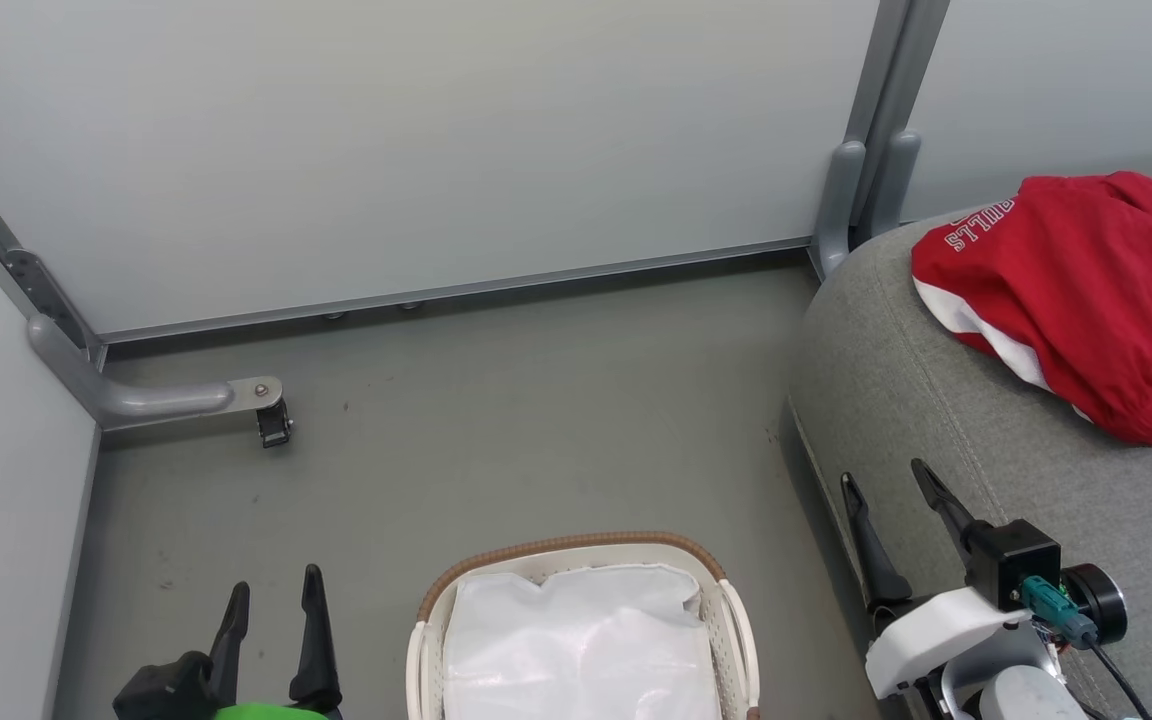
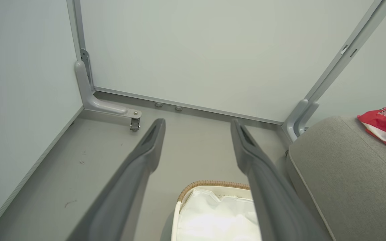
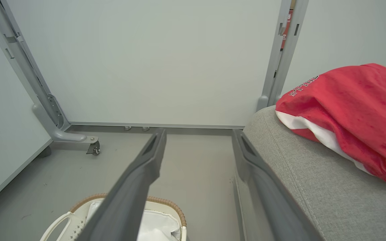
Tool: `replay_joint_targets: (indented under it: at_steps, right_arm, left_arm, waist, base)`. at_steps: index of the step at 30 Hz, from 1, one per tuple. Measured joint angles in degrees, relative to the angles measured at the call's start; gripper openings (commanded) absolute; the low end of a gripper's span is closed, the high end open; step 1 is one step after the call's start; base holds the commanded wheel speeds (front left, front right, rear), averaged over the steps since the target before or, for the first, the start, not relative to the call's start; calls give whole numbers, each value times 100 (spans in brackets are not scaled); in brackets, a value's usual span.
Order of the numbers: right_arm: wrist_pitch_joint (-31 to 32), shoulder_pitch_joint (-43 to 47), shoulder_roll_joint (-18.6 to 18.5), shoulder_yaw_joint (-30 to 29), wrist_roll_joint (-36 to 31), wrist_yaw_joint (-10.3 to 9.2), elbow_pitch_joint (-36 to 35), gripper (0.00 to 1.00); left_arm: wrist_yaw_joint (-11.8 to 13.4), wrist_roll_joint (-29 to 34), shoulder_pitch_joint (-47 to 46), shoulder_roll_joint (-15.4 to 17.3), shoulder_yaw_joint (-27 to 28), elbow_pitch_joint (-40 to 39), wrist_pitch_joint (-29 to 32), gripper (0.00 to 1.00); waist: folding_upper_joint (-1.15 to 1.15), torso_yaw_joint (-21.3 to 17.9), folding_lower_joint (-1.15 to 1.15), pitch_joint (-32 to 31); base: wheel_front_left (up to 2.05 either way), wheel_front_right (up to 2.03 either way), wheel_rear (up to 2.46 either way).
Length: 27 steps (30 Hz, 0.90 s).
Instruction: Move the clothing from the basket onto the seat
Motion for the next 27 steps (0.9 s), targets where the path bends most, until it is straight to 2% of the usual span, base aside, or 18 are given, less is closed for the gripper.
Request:
replay_joint_targets:
  at_steps: [11,12,17,27]
  right_arm:
    - [0,-17,0,-31,43,0,7,100]
    - [1,-18,3,-36,43,0,14,0]
    - [48,135,33,-35,131,0,222,0]
    - [334,142,34,-175,1257,0,175,0]
  left_arm:
    - [-46,-59,-42,0,-20,107,0,100]
    - [-55,-58,-42,-1,-19,105,0,0]
    - [-56,-123,30,-19,-16,321,48,0]
    - [-65,-1042,2,-20,111,270,331,0]
  waist:
    - [0,27,0,-7]
    - [0,28,0,-6]
    - [0,28,0,-6]
    - [0,18,0,-2]
  base:
    - [0,0,0]
    - [0,0,0]
    - [0,0,0]
    - [0,0,0]
